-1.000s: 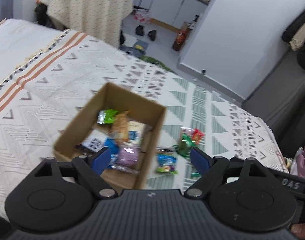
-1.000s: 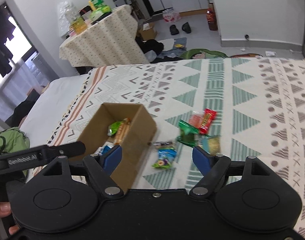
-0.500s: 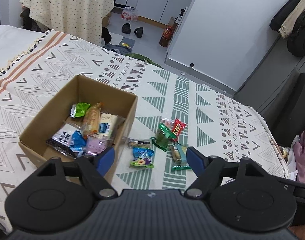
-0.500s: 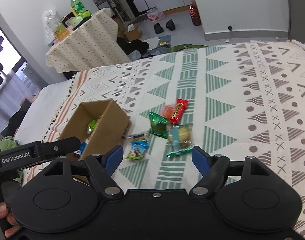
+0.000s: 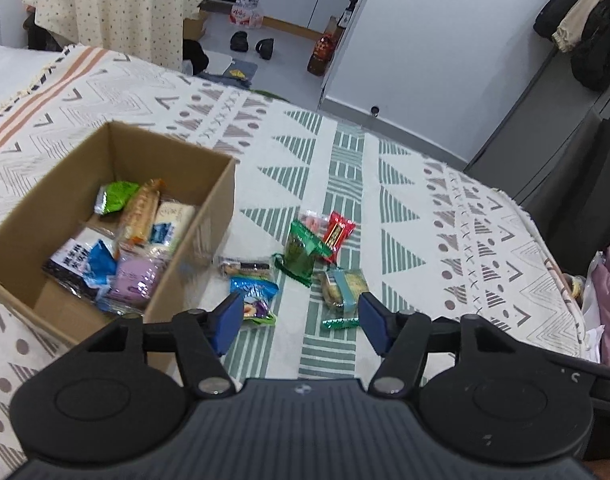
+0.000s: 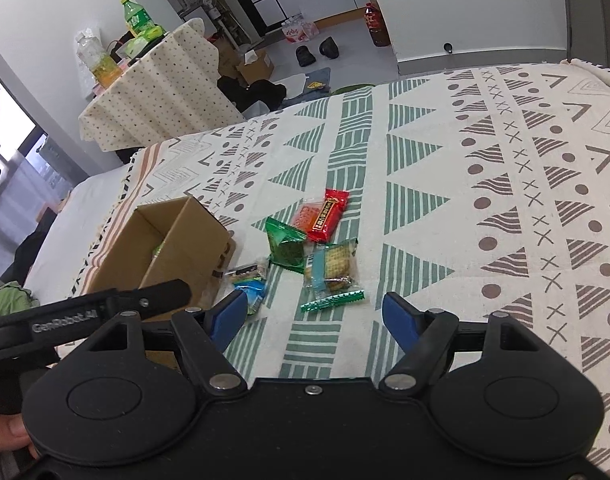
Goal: Organize snacks
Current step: 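Raise both open tools from the box back over the snack pile, then grasp plum-print blue packet with left tool while right tool grasps cracker packet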
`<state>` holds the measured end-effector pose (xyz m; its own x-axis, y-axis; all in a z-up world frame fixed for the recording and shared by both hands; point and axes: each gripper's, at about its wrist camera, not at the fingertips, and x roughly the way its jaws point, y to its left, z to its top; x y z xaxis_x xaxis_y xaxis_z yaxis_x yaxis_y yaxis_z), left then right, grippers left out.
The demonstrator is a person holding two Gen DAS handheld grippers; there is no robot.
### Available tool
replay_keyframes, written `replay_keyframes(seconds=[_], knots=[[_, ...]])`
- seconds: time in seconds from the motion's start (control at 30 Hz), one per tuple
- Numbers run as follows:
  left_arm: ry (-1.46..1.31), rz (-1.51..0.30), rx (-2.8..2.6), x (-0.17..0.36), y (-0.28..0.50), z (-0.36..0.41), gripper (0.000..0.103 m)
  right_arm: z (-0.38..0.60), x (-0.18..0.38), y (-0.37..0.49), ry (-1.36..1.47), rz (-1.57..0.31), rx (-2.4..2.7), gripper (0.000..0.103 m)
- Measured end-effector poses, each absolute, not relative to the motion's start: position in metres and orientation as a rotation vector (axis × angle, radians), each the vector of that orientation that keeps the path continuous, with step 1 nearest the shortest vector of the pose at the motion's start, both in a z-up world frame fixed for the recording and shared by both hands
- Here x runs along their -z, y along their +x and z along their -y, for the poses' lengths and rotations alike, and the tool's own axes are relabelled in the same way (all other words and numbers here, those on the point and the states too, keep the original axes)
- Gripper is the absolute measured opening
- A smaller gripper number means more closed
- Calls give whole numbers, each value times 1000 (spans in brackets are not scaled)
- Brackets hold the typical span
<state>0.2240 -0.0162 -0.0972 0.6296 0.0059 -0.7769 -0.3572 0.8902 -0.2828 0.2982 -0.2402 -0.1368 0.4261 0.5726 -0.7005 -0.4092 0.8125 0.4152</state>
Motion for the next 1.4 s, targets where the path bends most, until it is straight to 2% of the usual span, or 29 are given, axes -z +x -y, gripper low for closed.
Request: replay_keyframes(seconds=[0.6,1.13,1.2,1.3,1.4], knots=[[-410,-947,-311,160,265,15,60,233,180,320,151,-1000,-617,74],[-405,-1004,-332,193,298,1,60,205,207,353,114,-1029,-619,74],[-412,-1018,-330,196,301,-2,58,199,210,356,101,-1031,-626,74],[-427,-1047,-344,201,300,-5,46,190,213,358,78,-1036,-631,74],[-434,-1047,-331,201,298,-6,44,179,212,358,48,-1028,-647,73]])
